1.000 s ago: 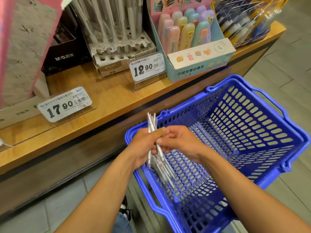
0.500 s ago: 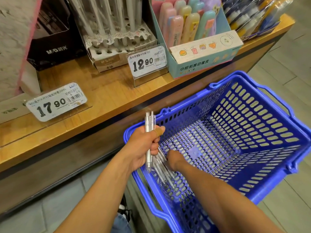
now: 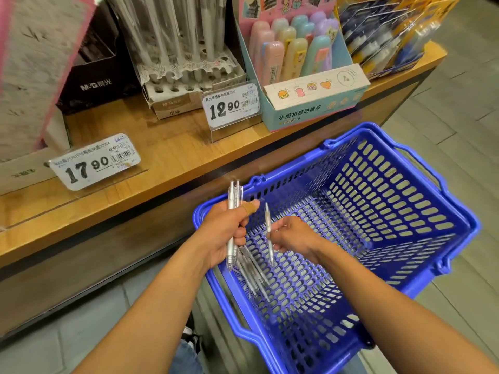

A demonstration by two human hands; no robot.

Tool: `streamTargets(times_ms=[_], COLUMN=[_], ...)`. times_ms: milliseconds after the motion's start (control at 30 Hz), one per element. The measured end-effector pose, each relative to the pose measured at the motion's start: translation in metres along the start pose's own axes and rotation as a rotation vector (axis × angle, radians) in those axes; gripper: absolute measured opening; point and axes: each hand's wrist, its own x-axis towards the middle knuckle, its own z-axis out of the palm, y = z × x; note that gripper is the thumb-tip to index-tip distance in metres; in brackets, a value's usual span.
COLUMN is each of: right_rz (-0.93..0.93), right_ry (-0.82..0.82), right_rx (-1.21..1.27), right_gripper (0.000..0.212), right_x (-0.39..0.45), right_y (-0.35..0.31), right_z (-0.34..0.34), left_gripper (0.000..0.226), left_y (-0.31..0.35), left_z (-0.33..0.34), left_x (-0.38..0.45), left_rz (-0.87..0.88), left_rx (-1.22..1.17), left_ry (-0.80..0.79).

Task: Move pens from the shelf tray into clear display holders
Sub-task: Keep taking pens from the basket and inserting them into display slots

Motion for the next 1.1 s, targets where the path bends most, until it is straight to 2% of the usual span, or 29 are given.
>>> streamTargets(times_ms=[133,267,367,467,600,667,733,800,833,967,1100], right_rz=[-0.211,-0.312,-0.332,-0.302,-0.135,-0.071,-0.001,0.072,0.101,0.185,0.182], right_ry=[-0.057,-0.03,-0.044,-0.086,-0.307,-0.311,-0.132,0.034,0.062,0.026,-0.046], right_rx=[0.243,0.26,0.253,0.278,0.271,0.24,0.099,-0.183,-0.315,-0.665,-0.793], right_gripper=[0.015,0.017,0.013,0.011,0.027,0.018,0.007,0.011,0.011,0.006,0.005], right_x=[-0.05,-0.07,-0.068,-0.054,-0.023,0.0,0.026,0.048,0.054,0.061,0.062], right_y=[-0.037,-0.062,-0.064,-0.054,-0.032,-0.017,0.002,0.024,0.033,0.061,0.077], right_z=[-0.002,0.014,0.022,0.019,0.014,0.021,0.032,0.043,0.048,0.065,0.076], left_gripper=[0.025,0.034,0.025,0.02,0.024,0.028,0.024,0.021,0.019,0.013,0.011], left_y=[0.0,0.0,-0.002,-0.004,-0.004,-0.004,-0.003,-0.003,-0.004,-0.002,0.0], left_z=[0.0,-0.003,-0.007,-0.009,-0.006,-0.004,-0.004,-0.003,-0.003,-0.004,-0.005], left_x=[0.0,-0.001,0.0,0.002,0.002,0.002,0.002,0.003,0.003,0.003,0.001], left_rz=[0.011,0.02,0.023,0.017,0.027,0.014,-0.003,-0.003,-0.003,-0.031,-0.039], left_rx=[0.016,0.005,-0.008,-0.066,-0.042,-0.066,-0.103,-0.093,-0.082,-0.058,-0.055], left_ry=[-0.012,-0.084,-0.113,-0.126,-0.066,-0.061,-0.048,-0.043,-0.039,-0.063,-0.092])
